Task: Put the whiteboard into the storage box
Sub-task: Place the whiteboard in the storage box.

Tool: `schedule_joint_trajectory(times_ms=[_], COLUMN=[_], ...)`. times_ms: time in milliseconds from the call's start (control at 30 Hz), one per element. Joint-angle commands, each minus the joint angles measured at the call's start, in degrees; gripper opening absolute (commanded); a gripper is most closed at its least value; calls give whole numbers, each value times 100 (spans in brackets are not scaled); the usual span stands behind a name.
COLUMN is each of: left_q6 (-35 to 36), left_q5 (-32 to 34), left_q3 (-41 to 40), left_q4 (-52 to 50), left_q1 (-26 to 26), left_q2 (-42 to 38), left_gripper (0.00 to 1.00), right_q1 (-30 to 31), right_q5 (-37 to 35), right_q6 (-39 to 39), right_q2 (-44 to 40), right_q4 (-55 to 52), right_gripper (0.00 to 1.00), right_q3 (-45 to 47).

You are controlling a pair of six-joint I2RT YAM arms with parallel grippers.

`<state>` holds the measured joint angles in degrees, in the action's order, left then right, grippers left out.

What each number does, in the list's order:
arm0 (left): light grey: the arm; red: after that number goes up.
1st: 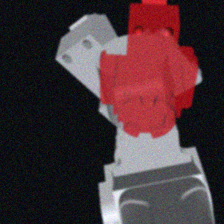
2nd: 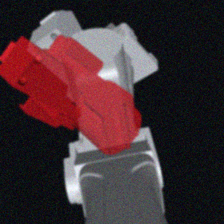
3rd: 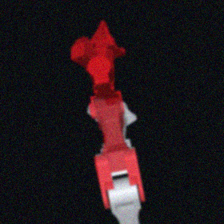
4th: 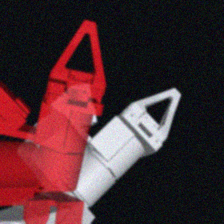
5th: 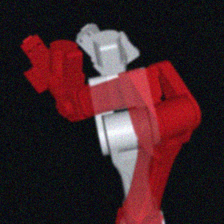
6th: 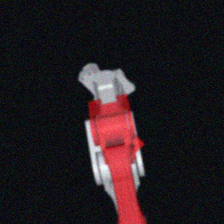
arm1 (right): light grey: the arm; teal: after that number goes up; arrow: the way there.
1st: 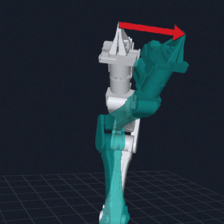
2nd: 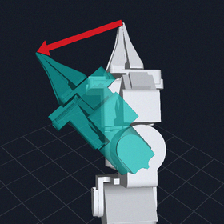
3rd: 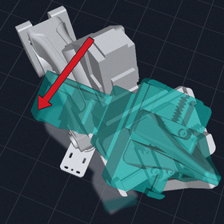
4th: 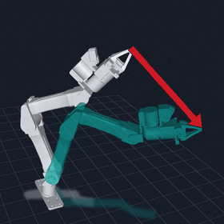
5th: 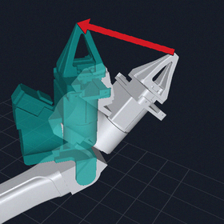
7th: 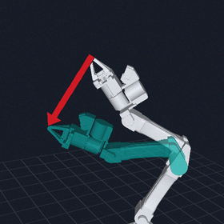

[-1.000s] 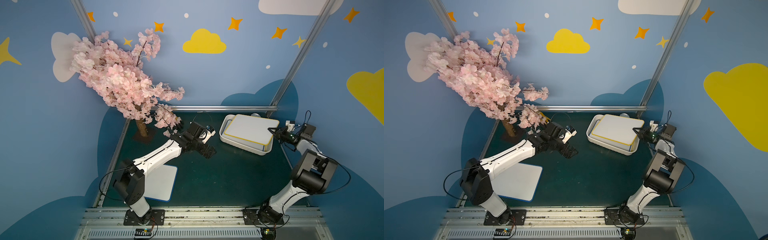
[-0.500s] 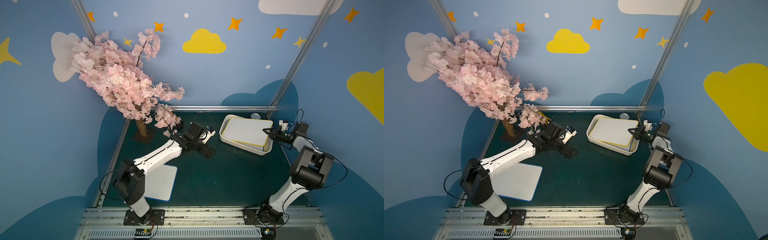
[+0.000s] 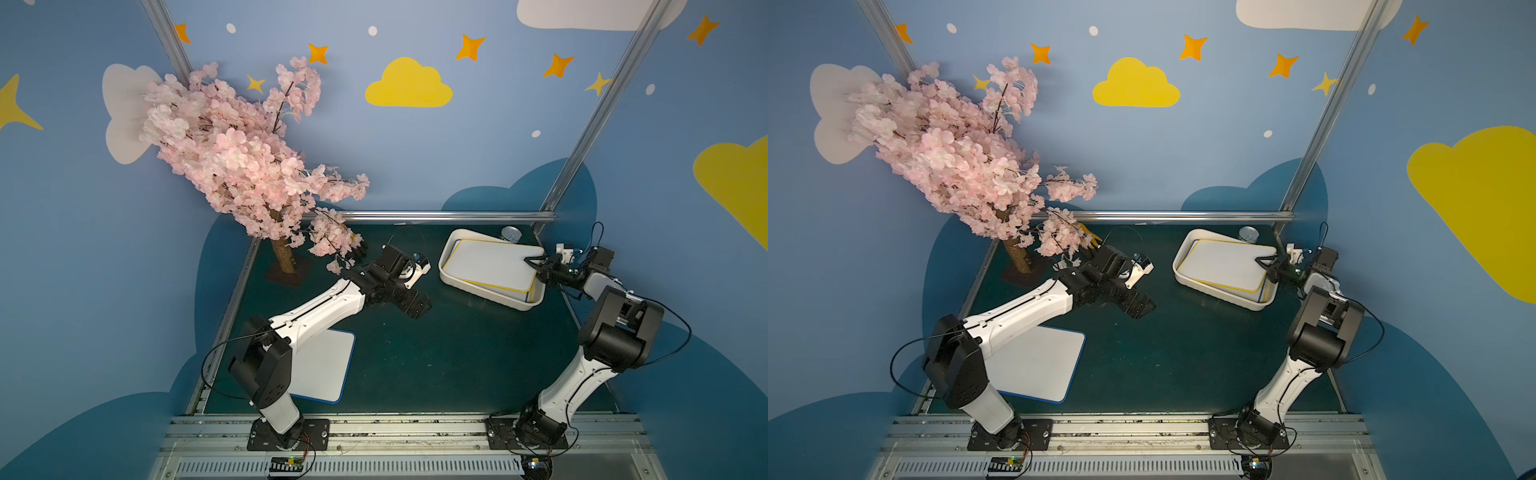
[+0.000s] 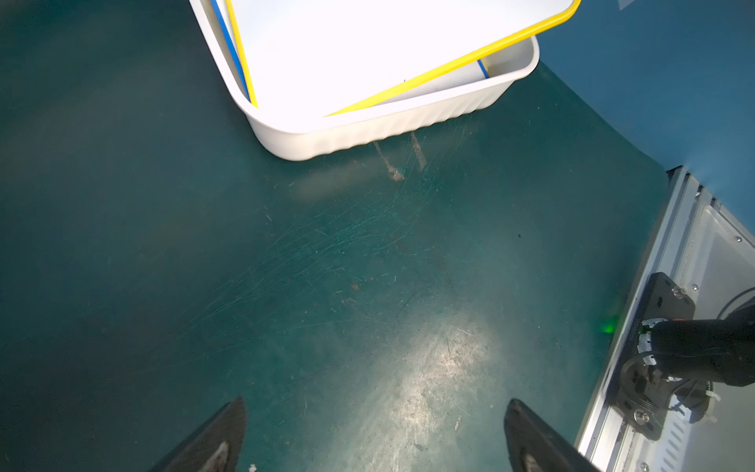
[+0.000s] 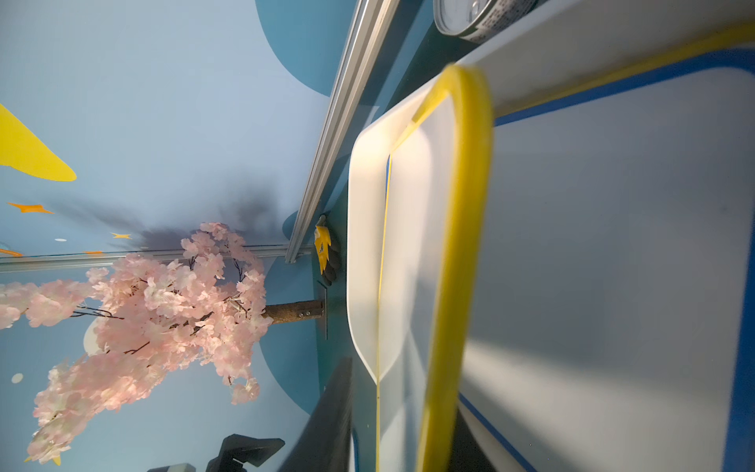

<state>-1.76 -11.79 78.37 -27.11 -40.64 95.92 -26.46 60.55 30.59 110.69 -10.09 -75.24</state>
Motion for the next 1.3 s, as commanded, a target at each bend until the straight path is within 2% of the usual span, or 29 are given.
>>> schedule_joint_trajectory(times_ms=[0, 133, 200, 433, 633, 967, 1133, 1267], left_q6=[-43, -44, -50, -79, -96, -167, -219, -340], left_q5=[-3, 36, 54, 100, 201, 427, 551, 793], left_q3=[170, 174, 177, 190, 205, 204, 205, 200], left_q4=[-143, -153, -163, -178, -211, -243, -251, -266], left_q1=[-19, -19, -20, -22, -17, -23, -18, -17], left_q2=[93, 125, 130, 152, 129, 130, 129, 150], left_gripper=[100, 100, 100, 100, 100, 100, 100, 100], right_q1=[17, 27, 40, 254, 363, 426, 566, 729], right_q5=[157, 35, -99, -858, -1213, -1733, -2438, -3285], right_q6=[-18, -60, -86, -571, -556, -713, -974, -1144], right_q2=[80, 182, 231, 386, 581, 760, 852, 909], right_q4=[123, -67, -223, -1309, -1539, -1760, -2309, -2782], right_gripper=[35, 39, 45, 56, 60, 74, 78, 79], right_q3=[-256, -384, -467, -1055, -1271, -1303, -1604, -1887])
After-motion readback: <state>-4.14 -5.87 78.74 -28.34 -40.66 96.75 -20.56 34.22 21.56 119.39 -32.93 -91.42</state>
